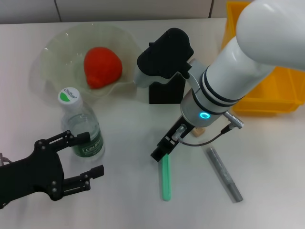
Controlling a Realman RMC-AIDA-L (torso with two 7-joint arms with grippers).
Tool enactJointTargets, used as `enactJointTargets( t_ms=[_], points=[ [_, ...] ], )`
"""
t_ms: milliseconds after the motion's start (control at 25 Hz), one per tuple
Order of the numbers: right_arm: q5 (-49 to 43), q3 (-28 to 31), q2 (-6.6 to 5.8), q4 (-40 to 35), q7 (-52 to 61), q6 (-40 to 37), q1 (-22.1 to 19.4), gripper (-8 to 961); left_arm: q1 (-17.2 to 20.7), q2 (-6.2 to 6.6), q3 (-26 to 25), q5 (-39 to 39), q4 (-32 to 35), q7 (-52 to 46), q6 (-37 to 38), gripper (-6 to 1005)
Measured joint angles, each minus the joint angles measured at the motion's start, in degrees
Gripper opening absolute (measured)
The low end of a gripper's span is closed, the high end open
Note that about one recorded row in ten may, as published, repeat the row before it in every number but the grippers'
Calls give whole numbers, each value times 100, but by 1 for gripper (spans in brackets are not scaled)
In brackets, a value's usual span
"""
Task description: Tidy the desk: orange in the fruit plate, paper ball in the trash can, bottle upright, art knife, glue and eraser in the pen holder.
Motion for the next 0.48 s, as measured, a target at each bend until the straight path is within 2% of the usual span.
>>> enactJointTargets(
  t_ms=[160, 360, 480],
  points=[
    [73, 4, 0, 121, 3, 8, 55, 791, 7, 0, -15, 0, 0, 0, 4, 784],
    [80, -1, 0, 135, 3, 7, 62, 613, 8, 0, -15, -1, 0, 0, 7, 783],
    [80, 14, 0, 137, 3, -9, 62, 462, 6, 0, -16, 0, 0, 0, 7, 783]
  ],
)
